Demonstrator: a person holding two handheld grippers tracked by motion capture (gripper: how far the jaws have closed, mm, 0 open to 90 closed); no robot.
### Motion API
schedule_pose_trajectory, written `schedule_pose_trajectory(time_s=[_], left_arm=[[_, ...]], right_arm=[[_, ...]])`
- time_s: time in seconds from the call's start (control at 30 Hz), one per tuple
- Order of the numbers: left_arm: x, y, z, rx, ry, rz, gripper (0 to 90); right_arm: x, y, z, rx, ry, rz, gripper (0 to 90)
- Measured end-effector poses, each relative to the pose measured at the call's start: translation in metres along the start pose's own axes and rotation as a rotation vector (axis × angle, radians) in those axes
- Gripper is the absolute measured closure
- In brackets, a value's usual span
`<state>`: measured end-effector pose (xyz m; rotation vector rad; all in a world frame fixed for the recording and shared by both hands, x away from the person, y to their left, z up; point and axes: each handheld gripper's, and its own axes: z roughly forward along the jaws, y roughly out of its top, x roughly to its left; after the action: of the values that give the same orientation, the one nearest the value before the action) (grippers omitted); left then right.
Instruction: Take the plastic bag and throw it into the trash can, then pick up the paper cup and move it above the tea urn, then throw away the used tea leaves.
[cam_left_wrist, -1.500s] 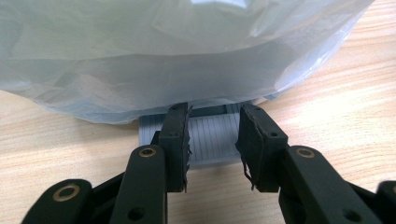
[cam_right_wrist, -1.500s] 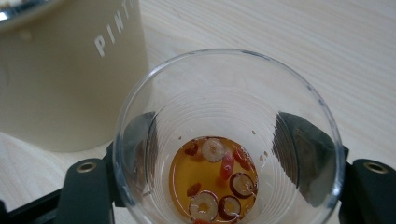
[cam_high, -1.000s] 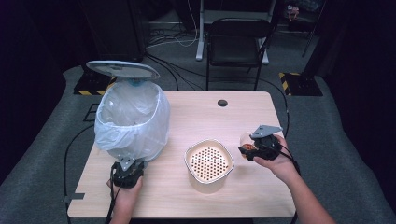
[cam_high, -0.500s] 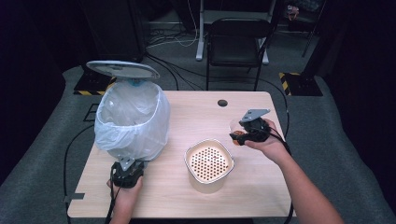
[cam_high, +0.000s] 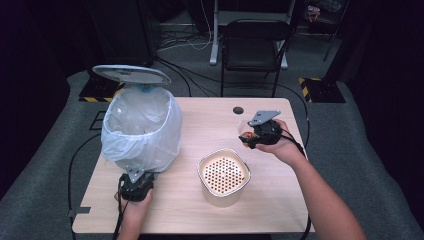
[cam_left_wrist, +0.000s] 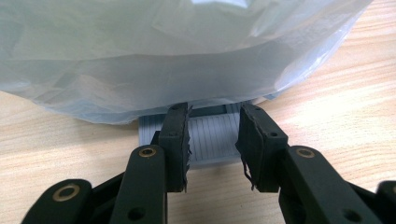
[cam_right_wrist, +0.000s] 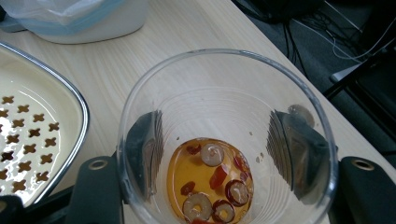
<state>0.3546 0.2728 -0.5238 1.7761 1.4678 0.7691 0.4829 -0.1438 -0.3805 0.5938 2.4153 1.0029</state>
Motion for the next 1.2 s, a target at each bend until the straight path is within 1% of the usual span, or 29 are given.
schedule_pose_trajectory(time_s=[0.03, 0.07, 0.2, 0.23, 0.3, 0.37, 0.47, 0.5, 0.57, 0.63, 0.67, 0.7, 0.73, 0.9, 0.97, 1.0, 1.07, 1.1, 1.13, 1.2], left_arm=[[0.0, 0.0, 0.0, 0.002, 0.0, 0.0, 63.8], [0.0, 0.001, -0.001, 0.01, -0.002, 0.002, 63.8], [0.0, 0.0, 0.0, 0.0, -0.001, 0.002, 63.8], [0.0, 0.0, 0.0, 0.001, -0.001, 0.002, 63.9], [0.0, 0.0, 0.0, 0.0, -0.001, 0.002, 63.8], [0.0, 0.0, 0.0, 0.0, -0.001, 0.001, 63.8], [0.0, 0.0, 0.0, -0.001, -0.001, 0.001, 63.8], [0.0, 0.0, 0.0, 0.001, -0.001, 0.0, 63.8], [0.0, 0.001, -0.001, 0.01, -0.003, 0.003, 63.8], [0.001, 0.0, 0.0, 0.006, -0.002, 0.009, 63.8], [0.001, 0.0, 0.0, 0.006, -0.002, 0.008, 63.8], [0.0, 0.0, 0.0, -0.001, 0.0, 0.0, 63.8], [0.0, 0.0, 0.0, 0.0, -0.001, 0.001, 63.8], [0.0, 0.0, 0.0, -0.001, -0.001, 0.001, 63.8], [0.0, 0.0, 0.0, 0.002, -0.002, 0.003, 63.8], [0.0, 0.0, 0.0, -0.001, -0.003, -0.001, 63.8], [0.0, 0.0, 0.0, -0.001, -0.001, 0.001, 63.8], [0.0, 0.0, 0.0, 0.002, -0.002, 0.004, 63.8], [0.0, 0.0, 0.0, -0.002, -0.001, 0.0, 63.9], [0.001, 0.0, 0.0, 0.005, -0.002, 0.009, 63.8]], right_arm=[[-0.001, 0.002, -0.001, 0.003, 0.001, -0.028, 35.7], [0.0, 0.003, -0.001, 0.0, -0.004, -0.036, 35.7], [0.003, 0.01, -0.004, -0.012, -0.001, -0.079, 35.8], [0.003, 0.011, -0.004, -0.024, -0.002, -0.093, 35.8], [0.004, 0.012, -0.005, -0.033, -0.004, -0.094, 35.7], [0.005, 0.017, -0.009, -0.033, -0.005, -0.124, 35.7], [0.006, 0.019, -0.011, -0.048, -0.007, -0.149, 35.7], [0.007, 0.02, -0.012, -0.051, -0.008, -0.174, 35.7], [0.007, 0.021, -0.013, -0.067, -0.006, -0.192, 35.5], [0.007, 0.021, -0.013, -0.068, -0.007, -0.205, 35.4], [0.007, 0.022, -0.013, -0.068, -0.012, -0.215, 35.4], [0.007, 0.022, -0.013, -0.074, -0.01, -0.22, 35.4], [0.007, 0.022, -0.013, -0.081, -0.005, -0.231, 35.4], [0.013, 0.022, -0.014, -0.127, 0.004, -0.321, 35.2], [0.018, 0.022, -0.015, -0.157, 0.006, -0.36, 35.0], [0.022, 0.022, -0.016, -0.184, 0.008, -0.395, 35.0], [0.026, 0.022, -0.017, -0.206, 0.01, -0.434, 34.9], [0.028, 0.021, -0.018, -0.222, 0.009, -0.446, 34.9], [0.031, 0.021, -0.019, -0.234, 0.009, -0.464, 34.9], [0.038, 0.02, -0.021, -0.261, 0.005, -0.499, 34.9]])
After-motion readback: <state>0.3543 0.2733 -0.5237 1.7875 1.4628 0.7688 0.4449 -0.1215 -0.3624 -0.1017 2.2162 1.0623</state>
